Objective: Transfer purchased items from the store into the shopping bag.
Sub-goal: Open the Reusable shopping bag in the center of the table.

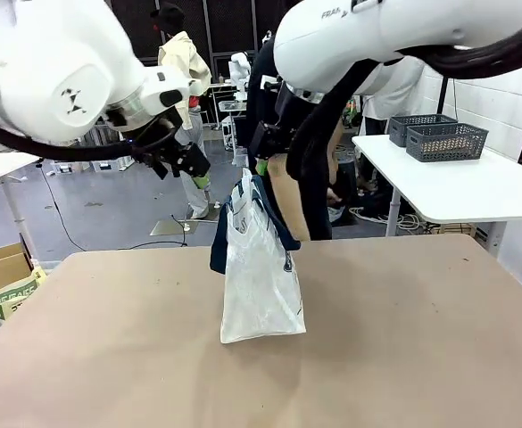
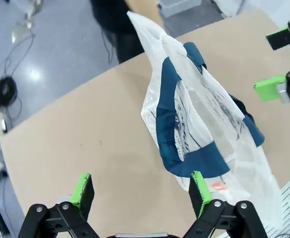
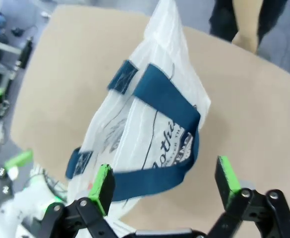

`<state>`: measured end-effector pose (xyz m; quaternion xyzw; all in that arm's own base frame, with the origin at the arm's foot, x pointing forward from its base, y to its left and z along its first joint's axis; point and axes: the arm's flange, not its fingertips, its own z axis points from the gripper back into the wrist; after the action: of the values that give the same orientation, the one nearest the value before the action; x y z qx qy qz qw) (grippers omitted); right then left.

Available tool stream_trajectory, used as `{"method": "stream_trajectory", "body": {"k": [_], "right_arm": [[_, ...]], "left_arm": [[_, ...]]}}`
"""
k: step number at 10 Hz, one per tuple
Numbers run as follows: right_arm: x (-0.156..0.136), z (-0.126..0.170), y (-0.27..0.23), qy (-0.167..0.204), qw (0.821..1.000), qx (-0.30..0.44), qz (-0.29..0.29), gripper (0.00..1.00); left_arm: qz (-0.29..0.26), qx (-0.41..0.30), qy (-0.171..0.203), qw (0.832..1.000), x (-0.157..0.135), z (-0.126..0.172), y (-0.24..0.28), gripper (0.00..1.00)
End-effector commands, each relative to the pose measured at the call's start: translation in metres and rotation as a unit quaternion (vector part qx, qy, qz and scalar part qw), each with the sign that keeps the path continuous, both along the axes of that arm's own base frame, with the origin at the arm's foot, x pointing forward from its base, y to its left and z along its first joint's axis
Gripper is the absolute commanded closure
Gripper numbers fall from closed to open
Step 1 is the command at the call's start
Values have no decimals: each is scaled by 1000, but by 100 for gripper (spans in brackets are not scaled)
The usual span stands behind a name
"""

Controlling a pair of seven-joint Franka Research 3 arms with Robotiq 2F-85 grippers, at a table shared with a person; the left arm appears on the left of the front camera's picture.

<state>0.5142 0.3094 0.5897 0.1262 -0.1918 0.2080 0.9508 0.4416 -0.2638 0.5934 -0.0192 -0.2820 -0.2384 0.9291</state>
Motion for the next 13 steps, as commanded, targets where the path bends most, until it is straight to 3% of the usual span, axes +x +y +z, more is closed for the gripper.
{"method": "stream_trajectory", "body": {"k": [1,2,3,4,6,9,13], "right_arm": [[24,12,24,25,999,-20,-37,0],[26,13,19,21,999,-23,17,0],[12,-1,7,12,1000,-7,-20,0],[12,-1,7,12,1000,-7,-20,0],[21,-4,21,27,999,-23,-6,0],[28,-22,32,61,998,-31,-4,0],[37,-34,35,78,997,-26,-15,0]], "left_arm": [[63,-28,27,997,20,6,-27,0],[23,-56,38,997,24,6,-22,0],[30,-14,19,999,7,0,-10,0],[30,-14,19,999,7,0,-10,0],[48,-32,50,997,23,-6,-27,0],[66,-58,44,995,26,-15,-39,0],[60,-76,70,993,32,-28,-47,0]]}}
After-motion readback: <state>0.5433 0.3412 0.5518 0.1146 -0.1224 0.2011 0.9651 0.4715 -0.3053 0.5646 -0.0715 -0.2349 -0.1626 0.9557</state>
